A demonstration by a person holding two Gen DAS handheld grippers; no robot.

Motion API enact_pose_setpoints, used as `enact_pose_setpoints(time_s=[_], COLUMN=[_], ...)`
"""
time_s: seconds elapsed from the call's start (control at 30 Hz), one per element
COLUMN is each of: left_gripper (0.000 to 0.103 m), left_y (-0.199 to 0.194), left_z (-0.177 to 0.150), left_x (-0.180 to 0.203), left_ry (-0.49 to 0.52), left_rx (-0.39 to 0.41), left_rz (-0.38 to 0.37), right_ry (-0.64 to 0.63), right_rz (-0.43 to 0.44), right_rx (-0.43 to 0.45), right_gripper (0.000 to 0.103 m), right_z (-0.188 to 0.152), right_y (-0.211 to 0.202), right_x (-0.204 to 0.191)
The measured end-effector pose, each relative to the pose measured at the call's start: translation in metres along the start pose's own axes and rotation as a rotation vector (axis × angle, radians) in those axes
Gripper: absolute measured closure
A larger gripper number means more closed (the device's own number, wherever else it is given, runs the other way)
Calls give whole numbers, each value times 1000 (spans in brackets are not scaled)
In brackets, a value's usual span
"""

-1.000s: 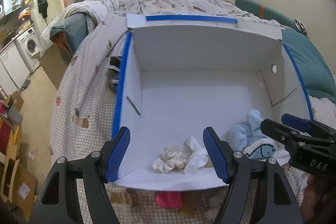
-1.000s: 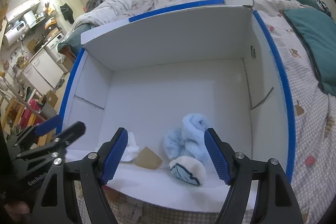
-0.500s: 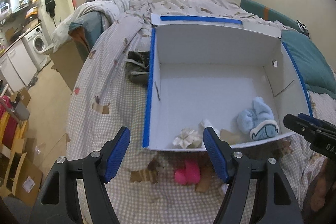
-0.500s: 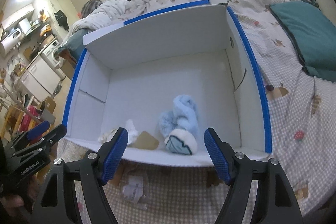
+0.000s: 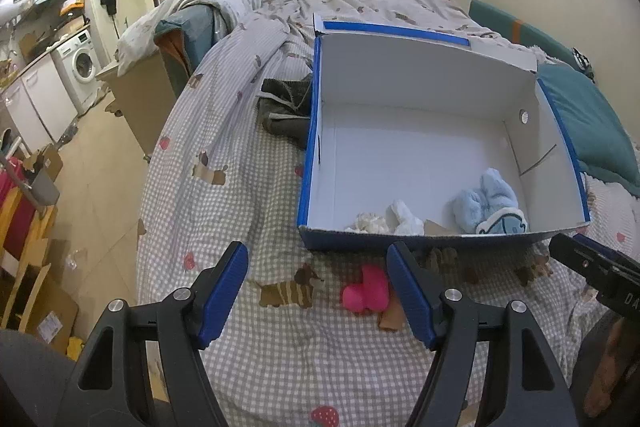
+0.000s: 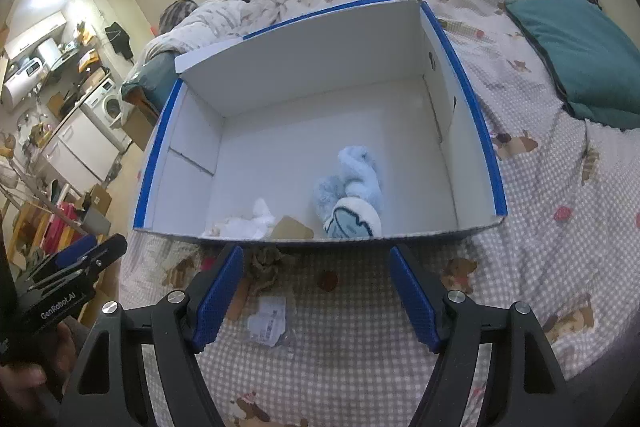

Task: Organize soft objects
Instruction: 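Withdraw both open grippers from the box toward the items on the duvet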

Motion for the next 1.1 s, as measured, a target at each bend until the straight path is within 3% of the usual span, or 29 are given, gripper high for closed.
enact_pose_setpoints(time_s=[0.43,0.7,1.03,1.1], left_gripper=[34,34,34,34], left_y=[5,25,30,29], left_z=[-11,-19,-22,-21], left_x=[-3,-16,-31,-37], left_ry=[-31,-103,-161,-184], left_rx=[-49,-147,-165,-160], left_rz=[6,11,56,70], right_ry=[-11,-19,-20,-23], right_rz=[-31,-34,-32,-114], right_rx=[-20,-79,-170,-222], right_gripper=[24,24,24,24], right_z=[-12,-19,-32,-39], right_y=[-2,14,32,43], right_x=[6,3,-2,6])
Point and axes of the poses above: each gripper's, at about its wrist camera, not at the fingertips, and y roughly the way its jaws point, x to its right, z to its top, the point moved 3 cm from there along y, roughly the way its jaws point, and after that the axes turned 3 degrees about -z, right-handed, at the moved point
